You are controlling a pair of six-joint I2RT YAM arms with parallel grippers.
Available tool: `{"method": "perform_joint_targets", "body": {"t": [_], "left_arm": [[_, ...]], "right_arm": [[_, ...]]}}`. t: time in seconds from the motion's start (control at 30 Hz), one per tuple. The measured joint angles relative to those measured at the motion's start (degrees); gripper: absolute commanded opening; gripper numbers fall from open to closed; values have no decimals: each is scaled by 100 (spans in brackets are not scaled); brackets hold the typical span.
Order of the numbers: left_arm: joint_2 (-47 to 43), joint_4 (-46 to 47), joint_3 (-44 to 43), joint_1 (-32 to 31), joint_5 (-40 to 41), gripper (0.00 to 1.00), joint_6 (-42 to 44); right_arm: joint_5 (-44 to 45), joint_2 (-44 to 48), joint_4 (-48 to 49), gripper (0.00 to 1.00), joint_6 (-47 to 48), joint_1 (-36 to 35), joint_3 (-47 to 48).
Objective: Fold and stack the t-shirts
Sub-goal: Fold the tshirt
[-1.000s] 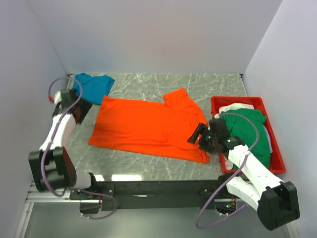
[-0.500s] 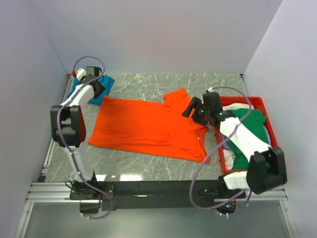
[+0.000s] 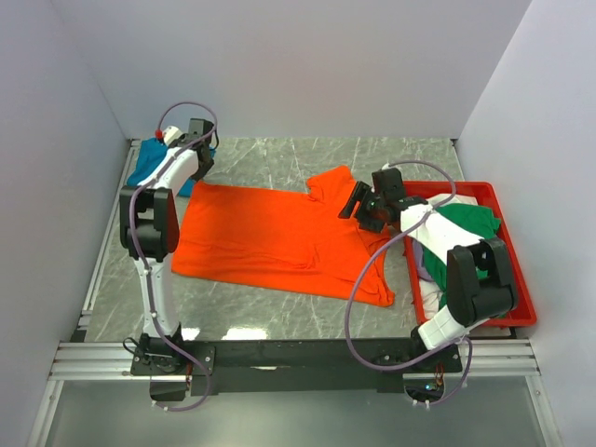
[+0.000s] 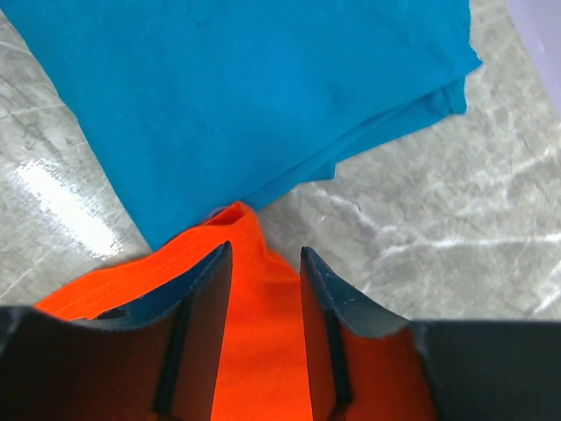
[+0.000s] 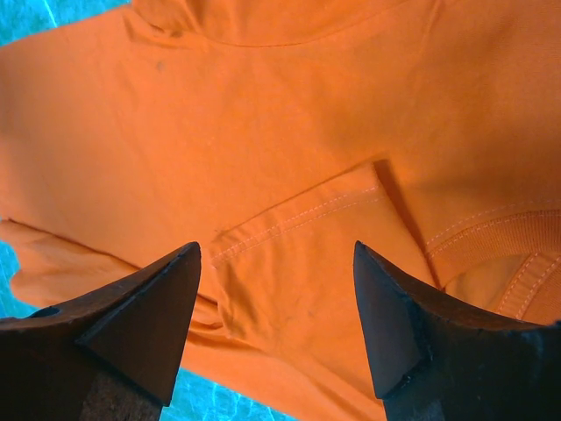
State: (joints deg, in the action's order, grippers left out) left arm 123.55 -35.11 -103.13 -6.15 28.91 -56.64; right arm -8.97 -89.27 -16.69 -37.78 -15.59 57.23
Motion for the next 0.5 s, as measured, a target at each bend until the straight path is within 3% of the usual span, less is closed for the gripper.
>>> {"method": "perform_joint_targets", "body": {"t": [0.5], "left_arm": [[754,-638,-649,-31,114,40,-586]], "right_arm": [[-267,-411,90,75,66,199,289]]}}
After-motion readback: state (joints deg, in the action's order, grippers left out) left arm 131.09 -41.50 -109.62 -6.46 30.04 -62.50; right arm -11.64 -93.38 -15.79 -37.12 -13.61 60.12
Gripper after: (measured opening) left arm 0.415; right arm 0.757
